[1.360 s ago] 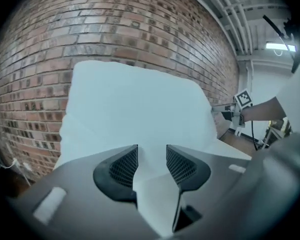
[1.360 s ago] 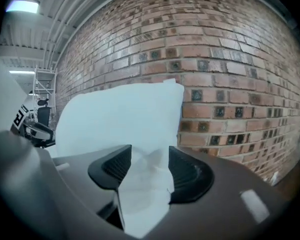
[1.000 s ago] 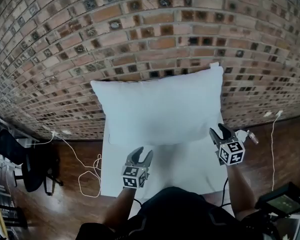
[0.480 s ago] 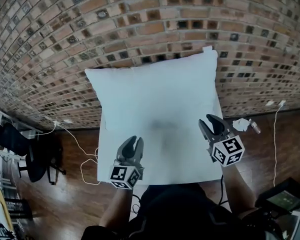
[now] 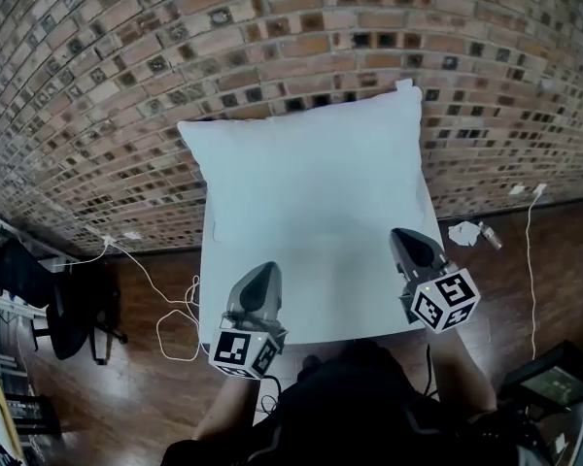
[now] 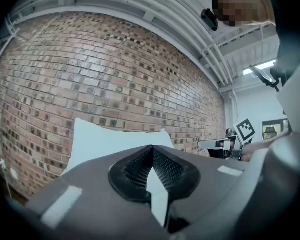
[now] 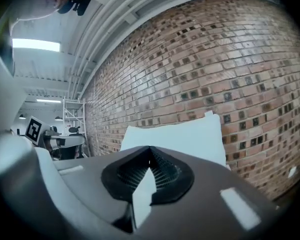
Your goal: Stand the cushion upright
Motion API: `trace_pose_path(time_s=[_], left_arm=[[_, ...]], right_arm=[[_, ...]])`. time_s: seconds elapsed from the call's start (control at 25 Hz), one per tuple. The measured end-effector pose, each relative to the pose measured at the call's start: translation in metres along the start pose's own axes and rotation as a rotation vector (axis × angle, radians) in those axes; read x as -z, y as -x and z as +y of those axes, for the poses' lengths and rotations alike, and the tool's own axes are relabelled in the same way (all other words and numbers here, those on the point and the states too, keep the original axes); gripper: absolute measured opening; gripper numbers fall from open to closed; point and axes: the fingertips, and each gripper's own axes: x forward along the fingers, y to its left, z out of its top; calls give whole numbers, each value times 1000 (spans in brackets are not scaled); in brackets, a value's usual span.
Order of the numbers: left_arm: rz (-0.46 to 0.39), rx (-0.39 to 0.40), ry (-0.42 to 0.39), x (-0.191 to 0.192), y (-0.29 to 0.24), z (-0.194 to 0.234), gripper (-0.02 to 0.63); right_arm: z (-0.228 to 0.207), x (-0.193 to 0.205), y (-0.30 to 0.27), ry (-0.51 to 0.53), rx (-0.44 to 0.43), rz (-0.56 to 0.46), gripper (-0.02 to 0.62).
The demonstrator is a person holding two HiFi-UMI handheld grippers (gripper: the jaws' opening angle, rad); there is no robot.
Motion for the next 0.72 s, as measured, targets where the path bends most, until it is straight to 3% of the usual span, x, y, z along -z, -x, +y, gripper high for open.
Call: trace_pose_path(time_s=[0.24, 0.44, 0.52, 0.72], left_arm=[[-10, 104, 44, -8, 40, 10, 0], [-15, 199, -2, -5, 61, -7, 0], [-12, 234, 38, -3, 67, -11, 0], [1, 222, 53, -1, 81, -10, 0]], right_arm=[[58, -8, 16, 20, -5, -21, 6], [86, -6, 34, 98, 35, 4, 6], [99, -9, 41, 121, 43, 5, 6], [129, -18, 60, 179, 32, -4, 6]])
